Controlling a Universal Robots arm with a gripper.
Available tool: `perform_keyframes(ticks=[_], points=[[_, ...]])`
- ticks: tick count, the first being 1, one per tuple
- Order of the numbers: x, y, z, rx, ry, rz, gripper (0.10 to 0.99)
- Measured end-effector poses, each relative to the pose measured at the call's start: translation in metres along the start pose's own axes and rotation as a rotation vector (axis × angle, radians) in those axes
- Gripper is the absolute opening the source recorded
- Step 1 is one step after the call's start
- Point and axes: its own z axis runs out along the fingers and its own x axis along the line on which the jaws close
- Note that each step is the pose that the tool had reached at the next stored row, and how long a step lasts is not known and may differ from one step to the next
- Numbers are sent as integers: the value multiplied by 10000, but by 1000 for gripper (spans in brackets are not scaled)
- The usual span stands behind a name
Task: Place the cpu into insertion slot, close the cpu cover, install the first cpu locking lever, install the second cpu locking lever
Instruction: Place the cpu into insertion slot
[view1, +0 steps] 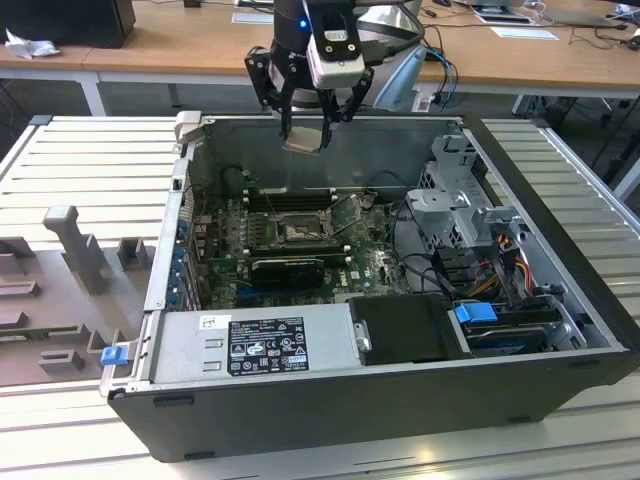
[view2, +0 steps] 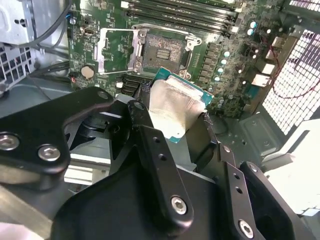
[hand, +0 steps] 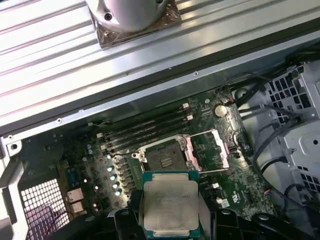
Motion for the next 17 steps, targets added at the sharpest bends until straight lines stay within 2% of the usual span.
perform_keyframes(ticks=[14,17], points=[[0,0,0,-26,-160,1766,533],[0,0,2,-32,-234,2549,533]])
